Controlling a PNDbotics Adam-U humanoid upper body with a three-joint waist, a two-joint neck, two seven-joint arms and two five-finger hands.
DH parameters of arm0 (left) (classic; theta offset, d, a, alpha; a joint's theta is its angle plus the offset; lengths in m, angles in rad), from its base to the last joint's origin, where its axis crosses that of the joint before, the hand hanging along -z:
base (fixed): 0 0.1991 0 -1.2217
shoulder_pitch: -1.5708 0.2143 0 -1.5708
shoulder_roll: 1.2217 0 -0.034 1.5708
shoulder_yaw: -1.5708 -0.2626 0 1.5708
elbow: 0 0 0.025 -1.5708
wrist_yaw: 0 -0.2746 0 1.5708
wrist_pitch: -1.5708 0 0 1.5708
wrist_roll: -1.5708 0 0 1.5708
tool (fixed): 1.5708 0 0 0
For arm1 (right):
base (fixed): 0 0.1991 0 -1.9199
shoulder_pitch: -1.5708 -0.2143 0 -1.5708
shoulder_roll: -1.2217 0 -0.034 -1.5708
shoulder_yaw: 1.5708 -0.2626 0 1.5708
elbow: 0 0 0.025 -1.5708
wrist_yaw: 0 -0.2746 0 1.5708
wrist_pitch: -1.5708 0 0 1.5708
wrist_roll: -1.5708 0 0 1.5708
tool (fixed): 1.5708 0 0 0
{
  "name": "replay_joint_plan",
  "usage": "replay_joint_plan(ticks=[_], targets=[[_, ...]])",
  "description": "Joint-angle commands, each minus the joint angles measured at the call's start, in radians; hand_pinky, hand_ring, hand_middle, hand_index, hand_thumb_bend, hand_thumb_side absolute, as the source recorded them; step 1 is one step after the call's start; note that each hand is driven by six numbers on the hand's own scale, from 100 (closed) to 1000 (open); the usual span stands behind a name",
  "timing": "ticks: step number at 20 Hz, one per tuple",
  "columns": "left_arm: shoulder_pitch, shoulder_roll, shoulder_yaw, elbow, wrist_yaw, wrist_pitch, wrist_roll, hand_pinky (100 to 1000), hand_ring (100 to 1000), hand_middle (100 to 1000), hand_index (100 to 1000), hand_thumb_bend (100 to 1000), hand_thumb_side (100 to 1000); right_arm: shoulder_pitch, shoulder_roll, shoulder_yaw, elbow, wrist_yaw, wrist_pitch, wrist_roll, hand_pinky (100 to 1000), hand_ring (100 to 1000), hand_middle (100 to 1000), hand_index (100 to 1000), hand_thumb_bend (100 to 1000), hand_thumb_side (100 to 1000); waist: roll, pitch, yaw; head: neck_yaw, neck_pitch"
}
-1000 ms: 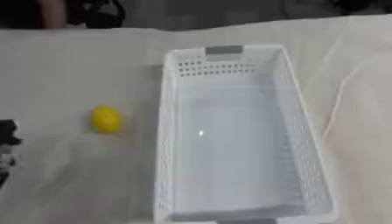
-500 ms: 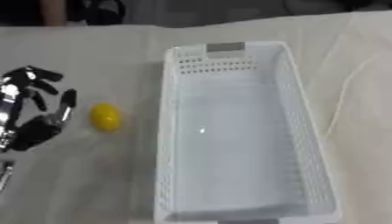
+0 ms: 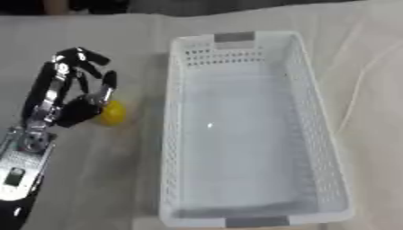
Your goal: Pick up objects on the table and place them in the box.
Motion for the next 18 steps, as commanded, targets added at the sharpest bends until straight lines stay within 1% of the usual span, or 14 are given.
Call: replay_joint_plan(ticks=[1,7,8,9,10,13,15,18], targets=[[-0.019,-0.006,-0.01,0.009,-0.025,-0.012,0.0,252,516,582,693,100,656,0.007,0.001,-0.005,0.001,0.007,0.007,-0.003,469,584,681,719,100,869,-0.004,-0.011,0.002,0.003,0.003],[-0.011,0.005,-0.04,0.037,-0.061,-0.037,-0.016,260,520,587,698,100,649,0.005,0.005,-0.008,-0.005,0.014,0.012,-0.005,469,584,681,719,100,869,-0.003,-0.006,0.002,0.001,0.01],[-0.009,0.01,-0.047,0.04,-0.066,-0.04,-0.02,264,522,588,699,100,615,0.005,0.005,-0.008,-0.005,0.014,0.012,-0.005,469,584,681,719,100,869,-0.003,-0.005,0.002,0.001,0.012],[-0.008,0.016,-0.054,0.044,-0.071,-0.045,-0.024,263,521,589,698,100,636,0.005,0.006,-0.009,-0.006,0.015,0.013,-0.005,469,584,681,719,100,869,-0.002,-0.005,0.002,0.001,0.013],[-0.006,0.023,-0.06,0.047,-0.075,-0.049,-0.028,269,524,592,701,100,626,0.005,0.006,-0.009,-0.007,0.016,0.013,-0.005,469,584,681,719,100,869,-0.002,-0.004,0.002,0.001,0.014],[-0.004,0.053,-0.089,0.058,-0.091,-0.066,-0.047,283,532,599,706,100,611,0.005,0.006,-0.01,-0.01,0.017,0.013,-0.005,469,584,681,719,100,870,-0.002,-0.004,0.001,0.001,0.015],[-0.009,0.079,-0.109,0.07,-0.109,-0.081,-0.062,298,539,606,712,115,596,0.005,0.005,-0.011,-0.011,0.019,0.013,-0.005,469,583,681,719,100,870,-0.001,-0.004,0.001,0.001,0.015],[-0.014,0.105,-0.126,0.084,-0.133,-0.104,-0.073,305,543,609,713,125,588,0.006,0.004,-0.012,-0.015,0.022,0.012,-0.004,469,583,680,719,100,870,-0.001,-0.004,0.0,0.001,0.016]])
